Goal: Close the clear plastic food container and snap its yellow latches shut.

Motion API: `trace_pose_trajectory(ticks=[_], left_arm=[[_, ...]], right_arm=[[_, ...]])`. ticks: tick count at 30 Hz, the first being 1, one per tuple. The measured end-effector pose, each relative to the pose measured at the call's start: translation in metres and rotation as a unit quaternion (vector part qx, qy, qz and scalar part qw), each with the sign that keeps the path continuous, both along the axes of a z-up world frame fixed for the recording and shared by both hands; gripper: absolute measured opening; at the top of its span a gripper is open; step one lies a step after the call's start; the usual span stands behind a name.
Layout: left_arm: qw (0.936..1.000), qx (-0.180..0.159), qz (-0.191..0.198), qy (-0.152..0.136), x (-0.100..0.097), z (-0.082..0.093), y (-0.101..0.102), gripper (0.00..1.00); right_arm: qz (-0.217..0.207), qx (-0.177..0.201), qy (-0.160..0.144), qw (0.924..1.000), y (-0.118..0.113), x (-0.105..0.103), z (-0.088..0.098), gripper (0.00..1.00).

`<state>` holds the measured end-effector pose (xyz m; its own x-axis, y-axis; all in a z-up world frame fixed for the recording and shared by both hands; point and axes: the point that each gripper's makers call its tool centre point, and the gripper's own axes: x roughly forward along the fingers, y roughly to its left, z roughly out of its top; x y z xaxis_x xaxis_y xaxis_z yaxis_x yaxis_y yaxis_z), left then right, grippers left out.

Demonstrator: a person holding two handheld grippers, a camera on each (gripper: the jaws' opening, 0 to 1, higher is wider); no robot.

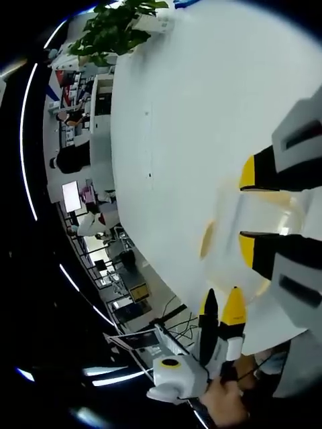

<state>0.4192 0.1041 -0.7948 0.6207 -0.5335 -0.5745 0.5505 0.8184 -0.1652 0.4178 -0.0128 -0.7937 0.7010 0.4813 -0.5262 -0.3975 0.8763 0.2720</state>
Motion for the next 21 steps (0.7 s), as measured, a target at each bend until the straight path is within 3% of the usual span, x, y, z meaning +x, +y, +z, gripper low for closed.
trace_pose_trajectory(ticks=[6,12,21], left_arm=[[0.9997,-0.006,-0.021,-0.012,0.000,0.004,-0.008,0.41],[0.9982,0.033,-0.047,-0.017,-0.002,-0.005,-0.010,0.41],[0.9959,0.043,-0.075,-0.028,-0.006,-0.006,-0.014,0.43]], right_arm=[[0.016,-0.001,0.002,0.9999,0.009,0.000,-0.003,0.20],[0.047,-0.017,0.003,0.9987,0.020,0.003,-0.004,0.20],[0.088,-0.037,-0.002,0.9954,0.036,0.014,-0.005,0.20]])
